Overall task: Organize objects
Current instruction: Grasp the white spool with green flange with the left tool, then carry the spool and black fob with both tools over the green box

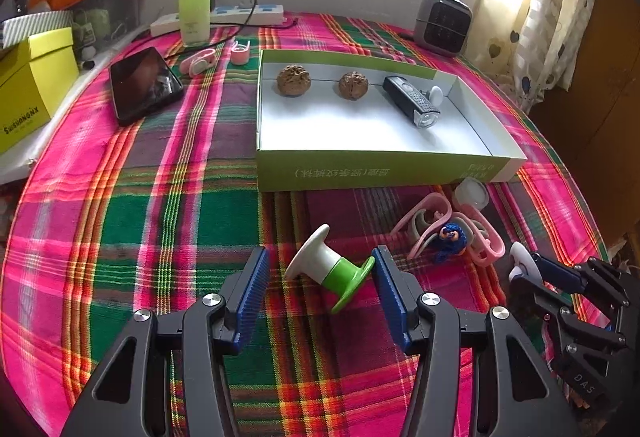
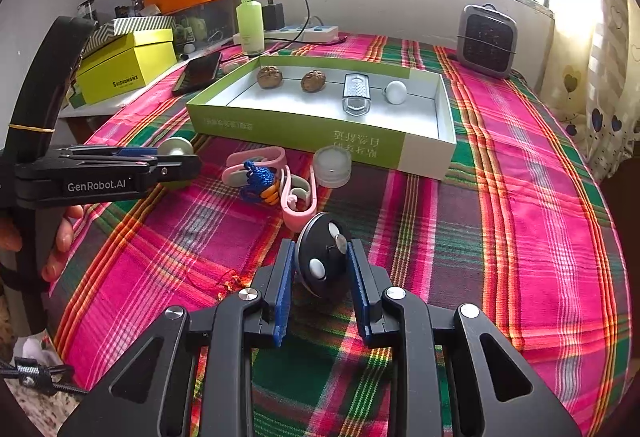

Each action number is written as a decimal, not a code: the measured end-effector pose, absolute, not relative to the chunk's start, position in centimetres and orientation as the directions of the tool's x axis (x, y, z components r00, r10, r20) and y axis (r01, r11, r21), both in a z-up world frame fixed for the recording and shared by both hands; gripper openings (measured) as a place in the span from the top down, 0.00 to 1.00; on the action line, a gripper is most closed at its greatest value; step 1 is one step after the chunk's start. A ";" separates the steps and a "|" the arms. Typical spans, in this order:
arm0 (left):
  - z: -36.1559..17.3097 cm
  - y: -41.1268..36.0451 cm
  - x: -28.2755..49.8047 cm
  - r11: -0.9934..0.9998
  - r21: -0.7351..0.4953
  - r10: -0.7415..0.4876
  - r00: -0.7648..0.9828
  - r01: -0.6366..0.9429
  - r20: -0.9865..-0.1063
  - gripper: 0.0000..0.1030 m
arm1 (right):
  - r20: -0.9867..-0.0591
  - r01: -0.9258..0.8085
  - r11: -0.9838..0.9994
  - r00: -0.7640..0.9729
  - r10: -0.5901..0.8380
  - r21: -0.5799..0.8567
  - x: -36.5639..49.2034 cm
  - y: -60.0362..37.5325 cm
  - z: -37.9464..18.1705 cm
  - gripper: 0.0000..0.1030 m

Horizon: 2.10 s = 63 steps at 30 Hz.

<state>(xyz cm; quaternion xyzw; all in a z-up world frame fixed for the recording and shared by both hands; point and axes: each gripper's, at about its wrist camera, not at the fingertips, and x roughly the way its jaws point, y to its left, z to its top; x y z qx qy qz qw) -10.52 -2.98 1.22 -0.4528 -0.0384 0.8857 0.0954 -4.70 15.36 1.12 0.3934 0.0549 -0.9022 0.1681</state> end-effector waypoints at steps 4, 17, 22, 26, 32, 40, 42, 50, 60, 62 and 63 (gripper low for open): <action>1.1 -2.7 -10.5 -0.981 -0.132 0.190 -0.581 -0.142 -0.791 0.50 | -0.727 0.340 -0.940 -0.637 -0.256 0.034 -4.9 15.5 1.1 0.73; 1.0 -2.7 -10.6 -0.984 -0.109 0.172 -0.607 -0.140 -0.776 0.58 | -0.724 0.334 -0.942 -0.643 -0.250 0.029 -5.0 15.5 1.1 0.73; 1.0 -3.1 -10.7 -0.985 -0.111 0.168 -0.609 -0.131 -0.775 0.66 | -0.724 0.333 -0.942 -0.643 -0.250 0.030 -5.0 15.5 1.1 0.73; 1.0 -3.2 -10.7 -0.986 -0.102 0.164 -0.612 -0.134 -0.774 0.70 | -0.724 0.334 -0.942 -0.643 -0.250 0.030 -5.0 15.5 1.1 0.73; 1.0 -3.2 -10.6 -0.985 -0.108 0.168 -0.613 -0.134 -0.772 0.70 | -0.724 0.334 -0.942 -0.643 -0.250 0.029 -5.1 15.6 1.2 0.73; 1.1 -3.0 -10.6 -0.985 -0.109 0.170 -0.612 -0.136 -0.772 0.70 | -0.724 0.333 -0.943 -0.643 -0.249 0.029 -5.2 15.8 1.2 0.73; 1.2 -2.9 -10.6 -0.984 -0.109 0.172 -0.613 -0.139 -0.772 0.70 | -0.724 0.332 -0.943 -0.643 -0.249 0.029 -5.2 15.8 1.2 0.73; 2.0 -2.8 -10.4 -0.983 -0.112 0.179 -0.627 -0.145 -0.759 0.70 | -0.718 0.334 -0.942 -0.648 -0.254 0.032 -5.3 15.9 1.6 0.73; 3.7 -2.4 -10.5 -0.977 -0.119 0.205 -0.645 -0.175 -0.736 0.70 | -0.696 0.348 -0.937 -0.664 -0.273 0.035 -5.6 15.6 3.0 0.73; 3.9 -2.3 -10.7 -0.976 -0.122 0.211 -0.647 -0.180 -0.733 0.70 | -0.691 0.350 -0.936 -0.669 -0.273 0.031 -5.7 15.5 3.3 0.73; 4.0 -2.3 -10.8 -0.976 -0.124 0.212 -0.648 -0.180 -0.732 0.70 | -0.687 0.352 -0.935 -0.672 -0.276 0.032 -5.8 15.4 3.5 0.73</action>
